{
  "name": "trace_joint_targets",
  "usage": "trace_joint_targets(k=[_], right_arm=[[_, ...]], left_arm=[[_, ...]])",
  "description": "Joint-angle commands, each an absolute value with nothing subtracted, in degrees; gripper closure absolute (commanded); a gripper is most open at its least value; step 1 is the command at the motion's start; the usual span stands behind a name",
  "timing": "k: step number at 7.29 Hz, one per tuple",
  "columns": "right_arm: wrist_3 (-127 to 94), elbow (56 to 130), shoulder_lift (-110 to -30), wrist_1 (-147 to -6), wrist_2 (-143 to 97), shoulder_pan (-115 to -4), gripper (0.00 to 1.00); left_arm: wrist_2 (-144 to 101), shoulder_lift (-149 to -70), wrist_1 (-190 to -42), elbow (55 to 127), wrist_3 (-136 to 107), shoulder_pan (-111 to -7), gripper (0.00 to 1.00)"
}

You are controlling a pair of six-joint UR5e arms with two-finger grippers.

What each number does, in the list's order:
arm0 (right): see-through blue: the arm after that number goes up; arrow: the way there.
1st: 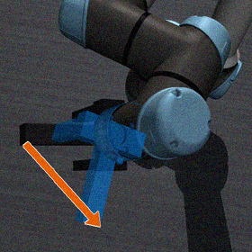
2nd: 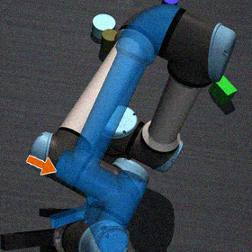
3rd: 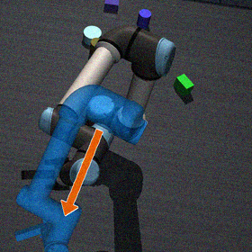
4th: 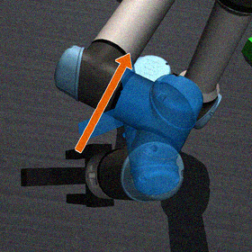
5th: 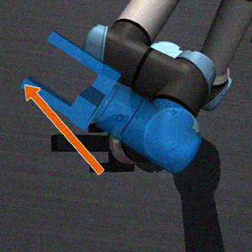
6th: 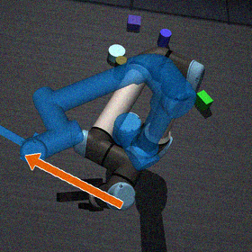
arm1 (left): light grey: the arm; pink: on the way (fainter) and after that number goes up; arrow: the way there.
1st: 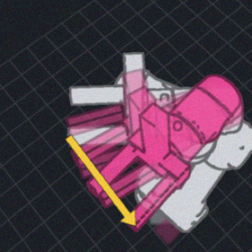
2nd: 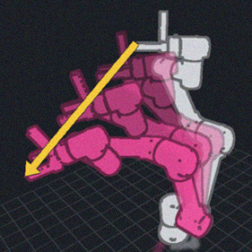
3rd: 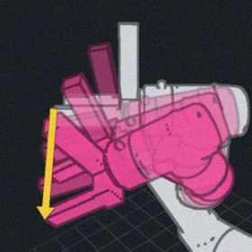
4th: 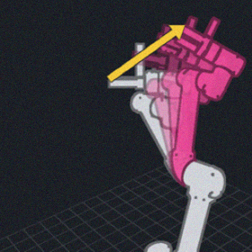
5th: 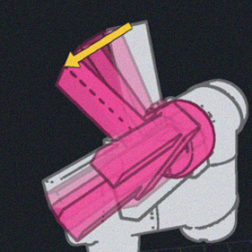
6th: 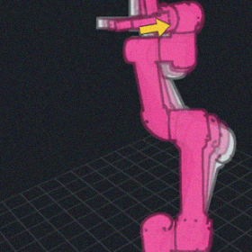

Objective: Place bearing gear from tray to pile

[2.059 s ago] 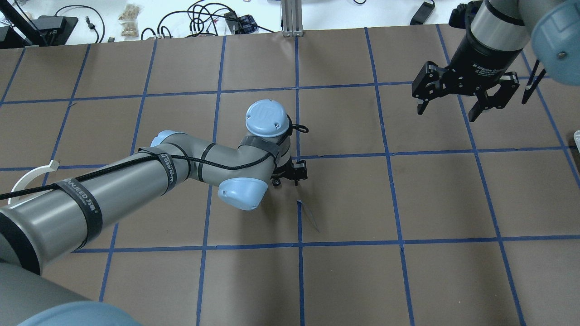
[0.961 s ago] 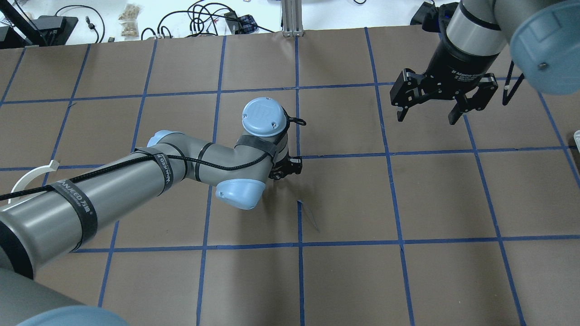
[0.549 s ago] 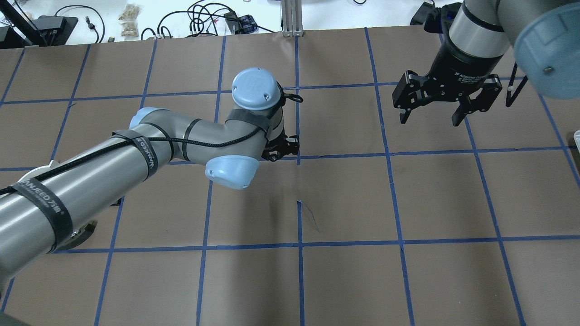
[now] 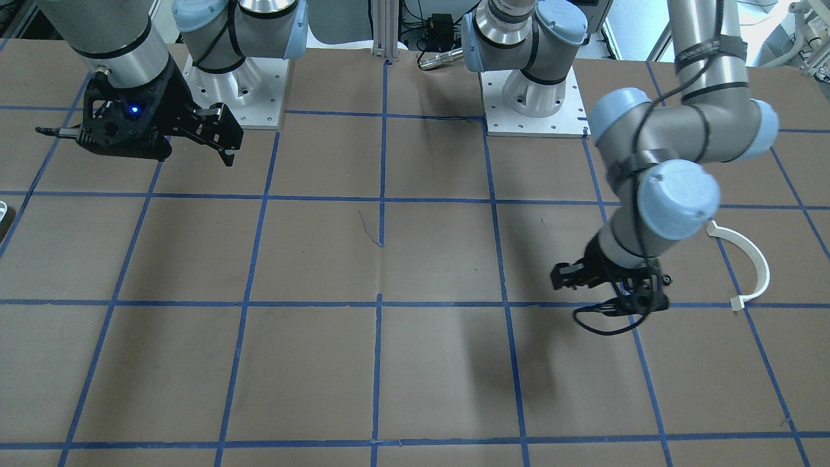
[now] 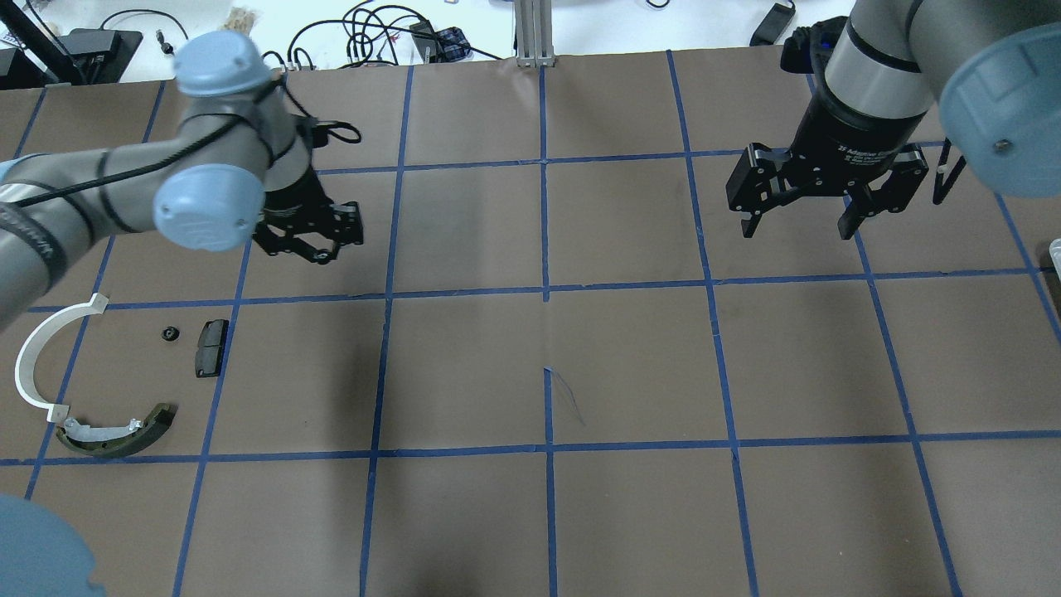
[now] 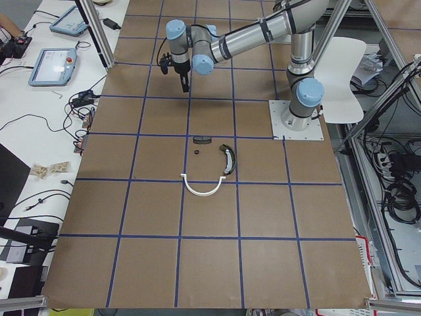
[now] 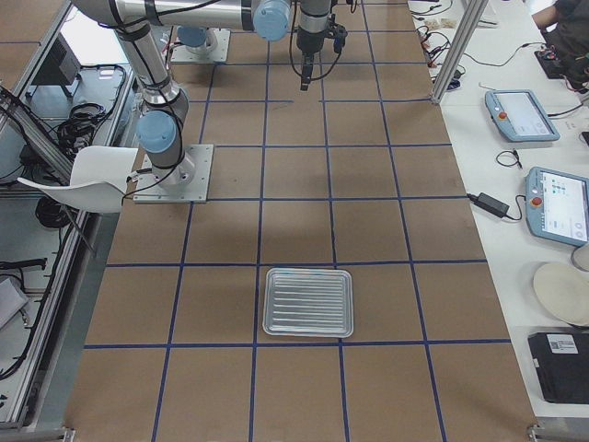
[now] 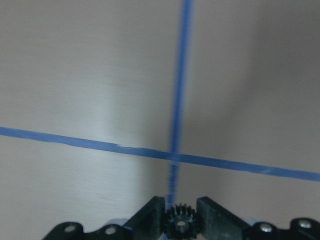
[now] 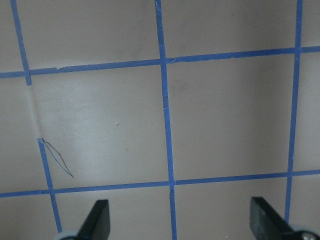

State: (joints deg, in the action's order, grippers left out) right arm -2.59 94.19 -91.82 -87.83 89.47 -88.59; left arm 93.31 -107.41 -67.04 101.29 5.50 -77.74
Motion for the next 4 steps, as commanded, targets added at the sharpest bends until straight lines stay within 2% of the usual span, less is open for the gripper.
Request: trace_joint_targets(k=[1,4], right_arm=[[-2.5,94.1,-91.8,-87.8,89.4,-88.6,0.00],[-2.5,94.4,-91.9,-87.7,89.4,-88.6,0.00]], left_arm=[[93.6,-109.1,-66.2,102.8,21.8,-62.2,1.00],[93.6,-111.7,-57.2,105.2,32.9,-55.5,1.00]])
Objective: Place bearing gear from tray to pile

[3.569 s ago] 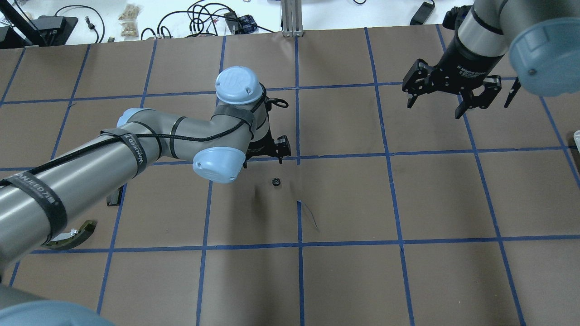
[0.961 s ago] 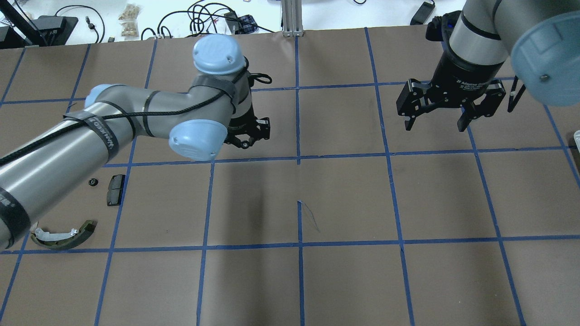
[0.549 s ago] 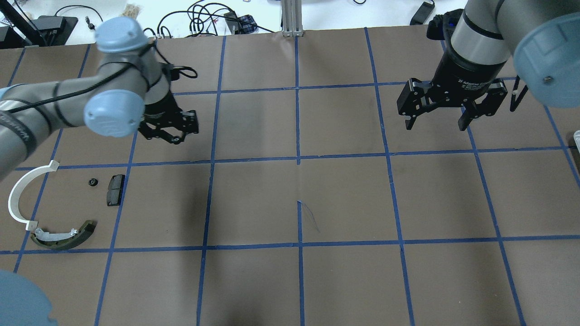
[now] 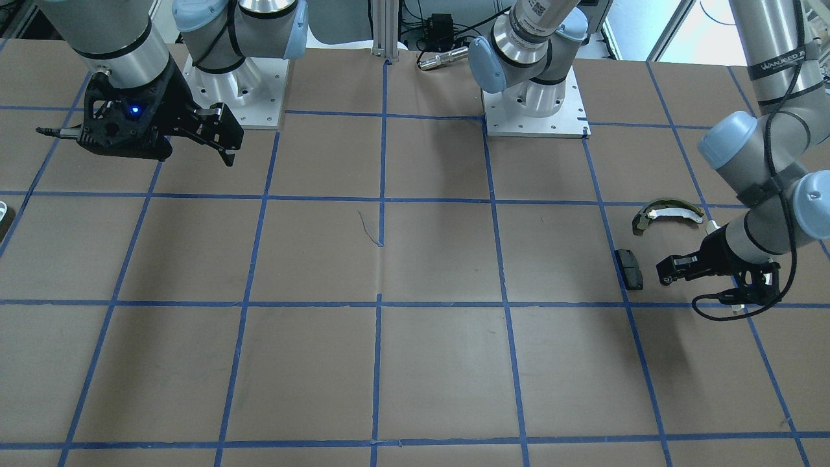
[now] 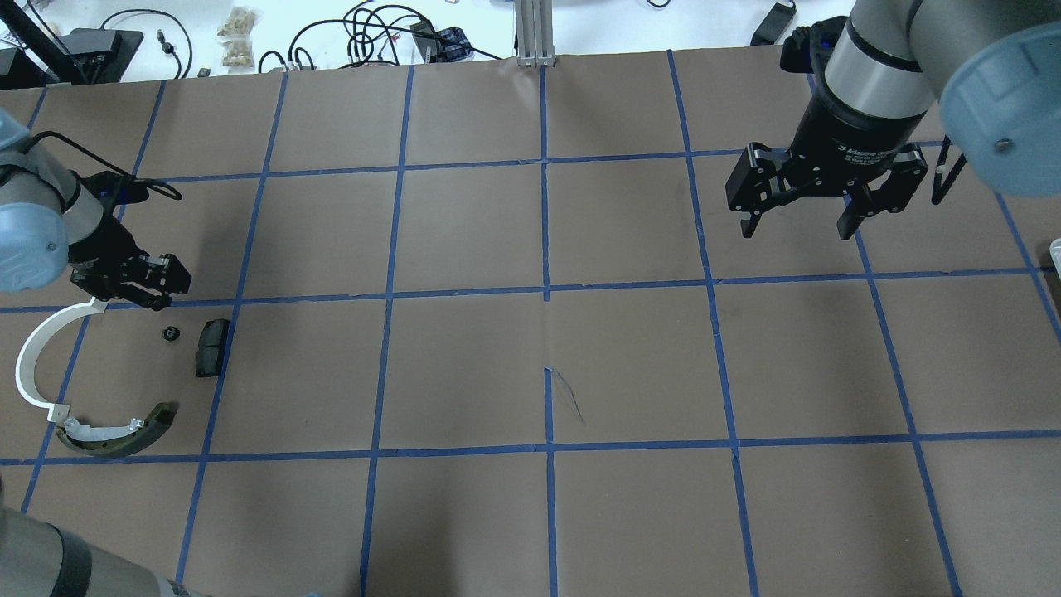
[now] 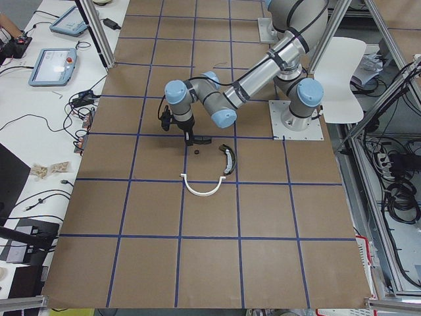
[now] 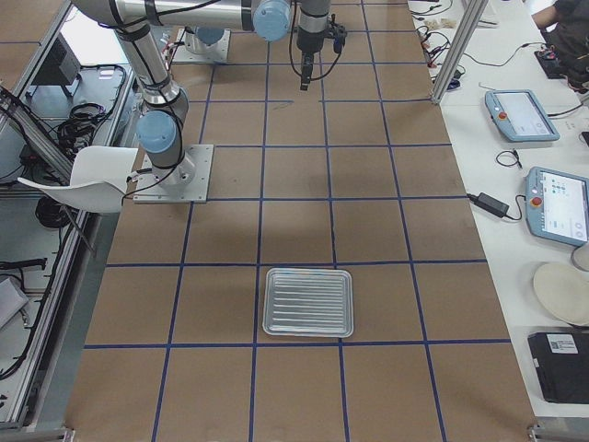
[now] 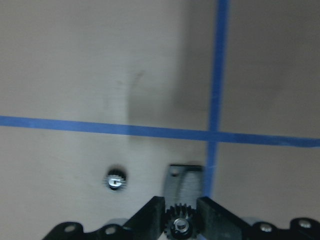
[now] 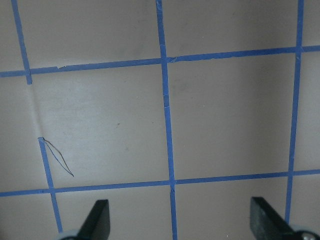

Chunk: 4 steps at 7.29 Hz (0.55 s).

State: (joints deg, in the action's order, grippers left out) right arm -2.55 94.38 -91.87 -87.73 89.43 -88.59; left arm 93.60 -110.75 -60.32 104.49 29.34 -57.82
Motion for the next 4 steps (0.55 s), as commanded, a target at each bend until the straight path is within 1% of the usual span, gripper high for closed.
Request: trace_joint_targets(k=[1,4], right_arm=[[-2.5,94.5,-92.1,-87.7,89.3,-88.6,0.00],[-1.8,94.1,-92.1,-87.7,89.3,-88.6,0.00]], left_arm=[[93.7,-112.1,-56.8,105.8,33.0,-55.3,1.00],[93.7,-112.6,-56.6,106.0,33.2,-55.2,1.00]])
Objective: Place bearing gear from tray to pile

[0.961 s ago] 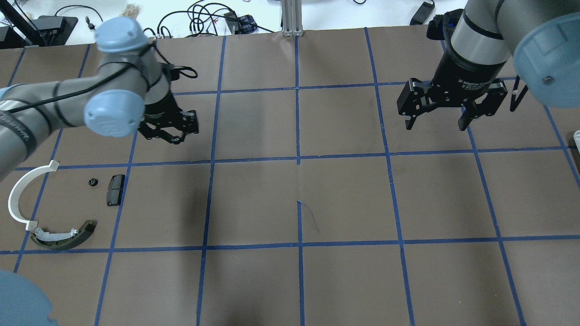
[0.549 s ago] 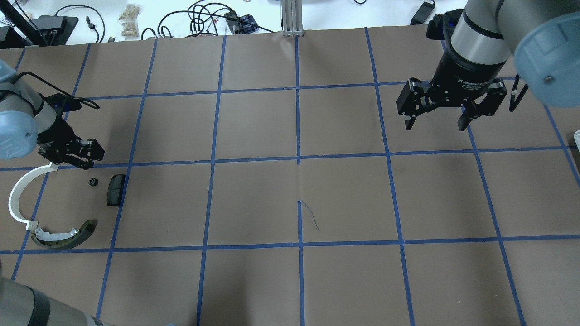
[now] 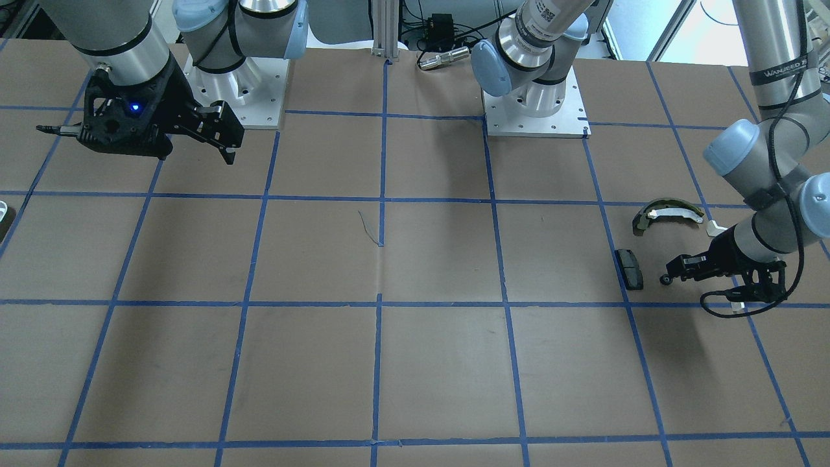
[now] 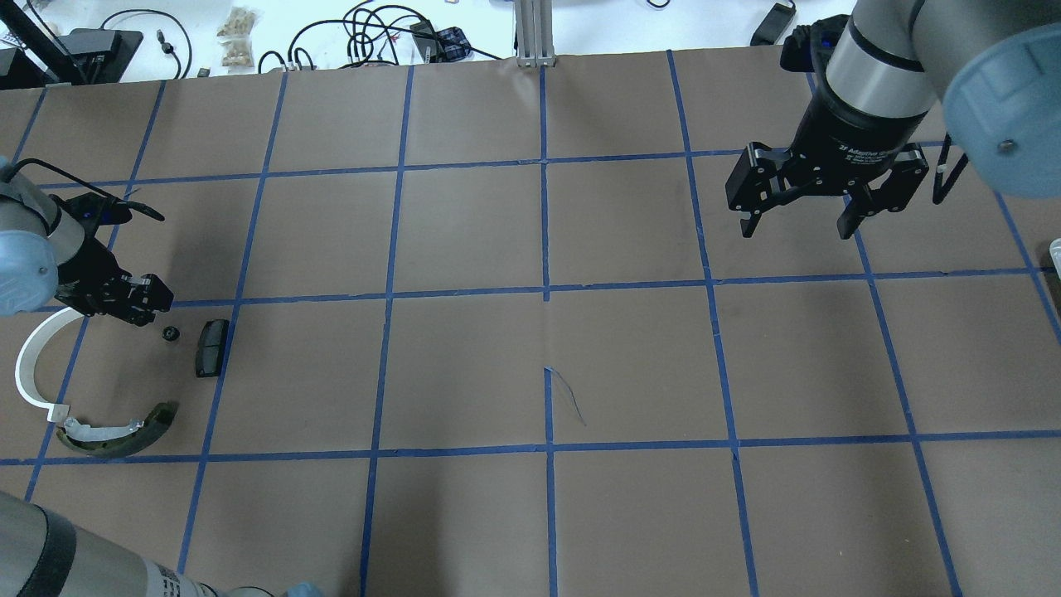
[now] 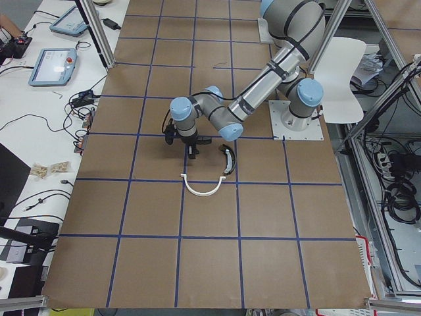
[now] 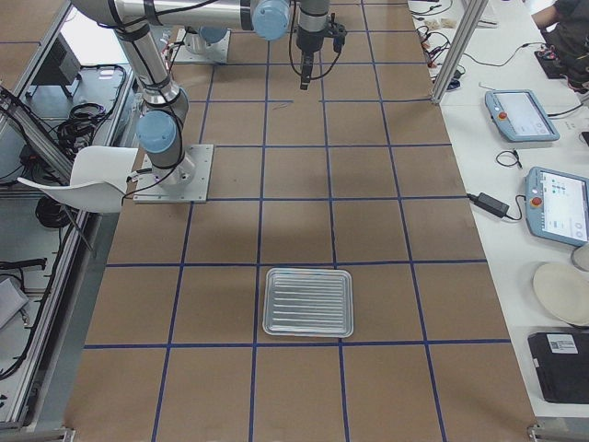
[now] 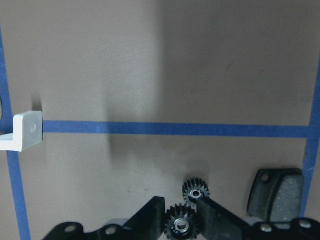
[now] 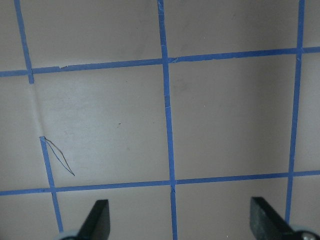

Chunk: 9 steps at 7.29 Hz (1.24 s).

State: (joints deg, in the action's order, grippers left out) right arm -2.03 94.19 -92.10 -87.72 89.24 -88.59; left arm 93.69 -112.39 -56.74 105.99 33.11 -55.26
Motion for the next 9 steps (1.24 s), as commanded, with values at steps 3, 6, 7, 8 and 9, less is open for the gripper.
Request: trace_joint_targets(k=[3,6,7,8,9], right_arm=[[-1.8,94.4,-92.1,-87.6,89.2,-88.6,0.00],[-1.7,94.6,-92.1,-87.7,89.2,-88.6,0.00],[-1.7,94.7,-92.4,-87.8,89.2,-88.6,0.00],[-1.7,94.7,-92.5,-87.8,89.2,-88.6,0.00],[-1.5,94.8,-92.5,-87.9,89.3,-88.6,0.00]], left_arm=[[93.8,-113.1,-54.8,106.0,33.4,-55.0,1.00],[95.6,-113.1,-54.9,105.6,34.6,-55.0,0.00],[96.0,-112.9,-55.0,105.4,34.4,-55.0,0.00],[95.9,-110.9,-55.9,105.3,34.1,-55.9,0.00],[95.4,-108.0,-57.8,105.2,33.8,-56.2,0.00]])
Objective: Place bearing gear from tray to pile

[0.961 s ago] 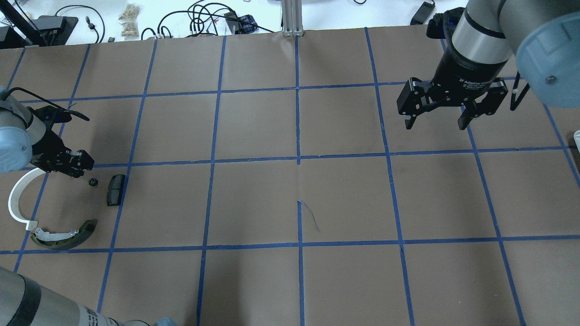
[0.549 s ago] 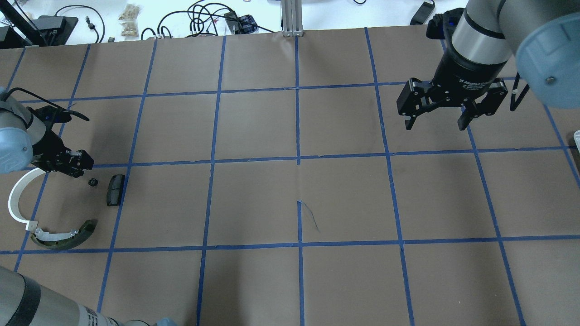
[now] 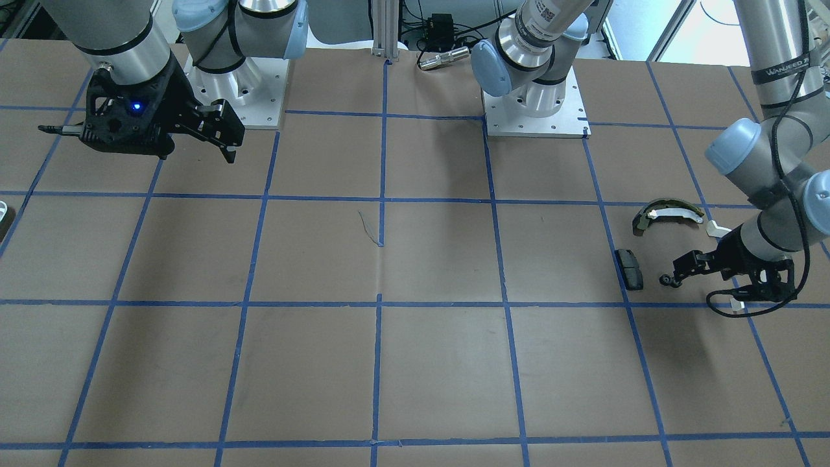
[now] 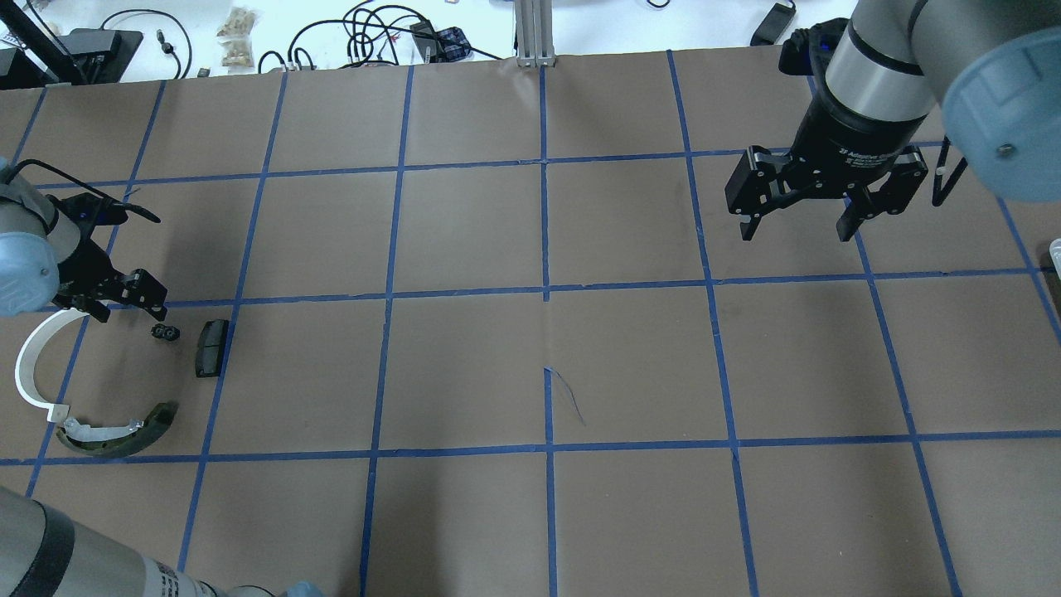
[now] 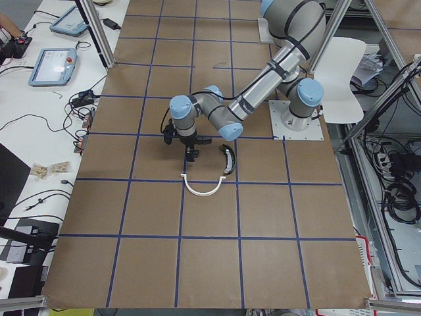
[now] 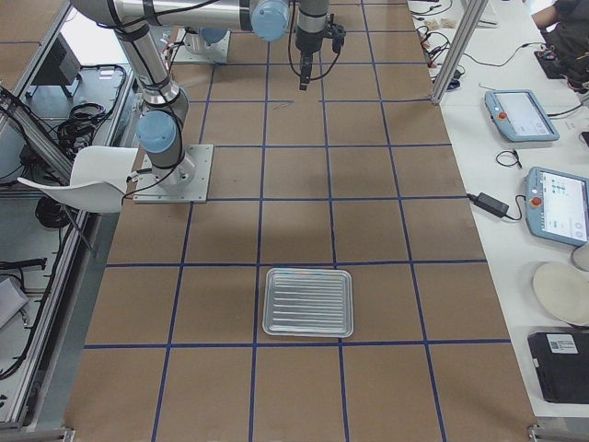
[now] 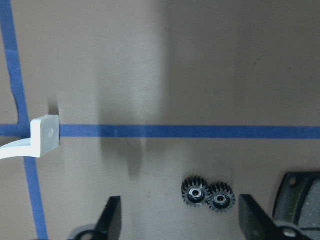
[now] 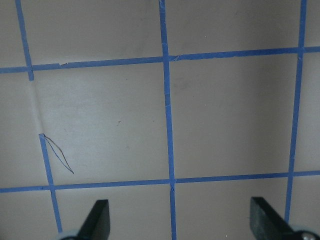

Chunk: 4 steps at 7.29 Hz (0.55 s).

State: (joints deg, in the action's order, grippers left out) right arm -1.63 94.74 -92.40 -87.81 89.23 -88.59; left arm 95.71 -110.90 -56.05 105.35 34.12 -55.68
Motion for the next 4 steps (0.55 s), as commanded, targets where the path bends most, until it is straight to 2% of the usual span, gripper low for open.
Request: trace_joint_targets(k=[1,2,4], right_arm=[[-0.5,94.8,-92.5,-88.0,89.3,-88.6,0.00],[-0.4,94.8,-92.5,-88.1,89.3,-88.6,0.00],[-0.4,94.8,-92.5,-88.2,89.3,-88.6,0.00]], left_arm=[[95.0,-105.5,-61.0,104.6,32.1,-57.7,0.00],[95.0,-103.0,-66.4,102.3,29.5,-61.0,0.00],[94.2,-100.4,-80.7,92.1,16.3,-69.1,0.00]])
